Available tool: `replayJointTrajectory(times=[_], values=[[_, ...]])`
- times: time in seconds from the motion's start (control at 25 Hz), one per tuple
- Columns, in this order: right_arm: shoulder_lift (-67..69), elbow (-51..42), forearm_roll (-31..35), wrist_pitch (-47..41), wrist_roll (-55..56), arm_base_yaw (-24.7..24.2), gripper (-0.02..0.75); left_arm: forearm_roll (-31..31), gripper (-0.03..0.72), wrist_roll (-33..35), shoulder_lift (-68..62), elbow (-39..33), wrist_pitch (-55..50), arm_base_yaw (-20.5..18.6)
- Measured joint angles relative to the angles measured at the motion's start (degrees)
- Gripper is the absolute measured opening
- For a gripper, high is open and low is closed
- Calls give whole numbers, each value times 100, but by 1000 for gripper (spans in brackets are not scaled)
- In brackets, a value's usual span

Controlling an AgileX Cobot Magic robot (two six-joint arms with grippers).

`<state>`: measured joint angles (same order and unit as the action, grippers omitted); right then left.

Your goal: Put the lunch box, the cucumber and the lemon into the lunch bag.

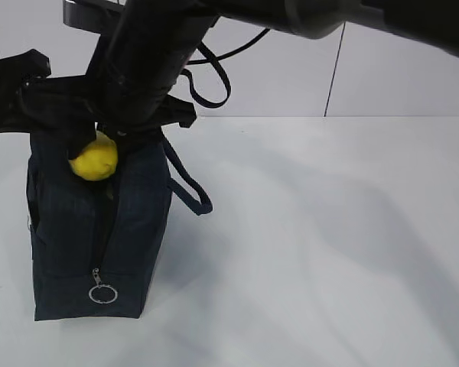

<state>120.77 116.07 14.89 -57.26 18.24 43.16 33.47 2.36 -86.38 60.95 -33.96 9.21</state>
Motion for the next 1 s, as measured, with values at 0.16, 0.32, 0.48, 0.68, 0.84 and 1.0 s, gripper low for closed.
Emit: replayJointTrajectory(times=[0.16,0.32,0.48,0.68,0.84,1.0], values=[[13,0,11,286,-75,0,391,0,6,0,0,0,0,0],[13,0,11,456,-254,0,484,0,6,0,0,0,0,0],[13,0,-198,489,-341,0,580,0,6,0,0,0,10,0],[13,0,-271,492,-353,0,592,0,6,0,0,0,8,0],[13,15,-315,411,-360,0,591,0,6,0,0,0,8,0],[2,277,-792,-89,-419,0,575,9,6,0,0,0,8,0]])
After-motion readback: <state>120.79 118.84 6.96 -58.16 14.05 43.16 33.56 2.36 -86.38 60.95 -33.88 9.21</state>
